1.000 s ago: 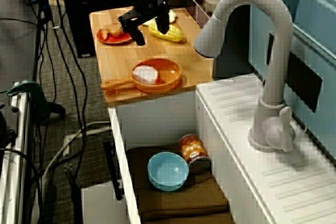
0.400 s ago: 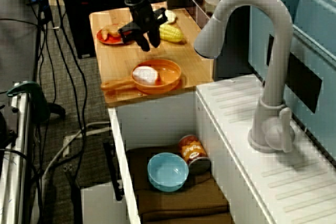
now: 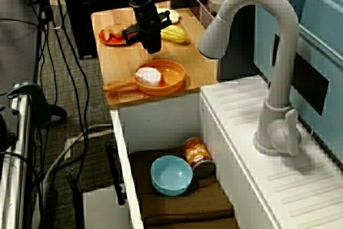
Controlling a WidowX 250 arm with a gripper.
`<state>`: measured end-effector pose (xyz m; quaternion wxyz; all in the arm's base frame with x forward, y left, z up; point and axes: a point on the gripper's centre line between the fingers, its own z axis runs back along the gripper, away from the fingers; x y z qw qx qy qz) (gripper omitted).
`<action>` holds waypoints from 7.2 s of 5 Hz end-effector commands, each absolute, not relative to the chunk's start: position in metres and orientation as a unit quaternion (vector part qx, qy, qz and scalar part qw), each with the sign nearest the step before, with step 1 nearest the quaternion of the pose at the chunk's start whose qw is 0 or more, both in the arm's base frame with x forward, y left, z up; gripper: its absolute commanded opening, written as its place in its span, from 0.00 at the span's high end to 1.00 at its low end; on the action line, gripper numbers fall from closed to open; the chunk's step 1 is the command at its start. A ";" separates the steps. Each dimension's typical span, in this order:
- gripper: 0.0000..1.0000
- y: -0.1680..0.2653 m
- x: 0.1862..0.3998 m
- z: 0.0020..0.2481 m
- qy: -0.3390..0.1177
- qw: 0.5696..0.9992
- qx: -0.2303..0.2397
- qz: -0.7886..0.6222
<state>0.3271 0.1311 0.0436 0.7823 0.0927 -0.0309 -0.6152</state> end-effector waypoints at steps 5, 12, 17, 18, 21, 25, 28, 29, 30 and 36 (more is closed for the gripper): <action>1.00 0.072 0.332 0.062 -0.048 0.801 0.017 -0.597; 0.02 0.122 0.328 0.085 -0.091 0.834 0.045 -0.543; 0.00 0.183 0.349 0.082 -0.088 0.713 0.067 -0.693; 0.00 0.189 0.352 0.086 -0.090 0.743 0.058 -0.661; 0.00 0.199 0.358 0.091 -0.108 0.806 0.041 -0.581; 0.00 0.207 0.366 0.082 -0.108 0.840 0.045 -0.530; 0.00 0.212 0.369 0.075 -0.103 0.856 0.041 -0.505; 0.00 0.214 0.371 0.074 -0.102 0.857 0.041 -0.504; 0.00 0.214 0.371 0.073 -0.101 0.858 0.042 -0.502; 1.00 0.213 0.371 0.063 -0.092 0.865 0.049 -0.490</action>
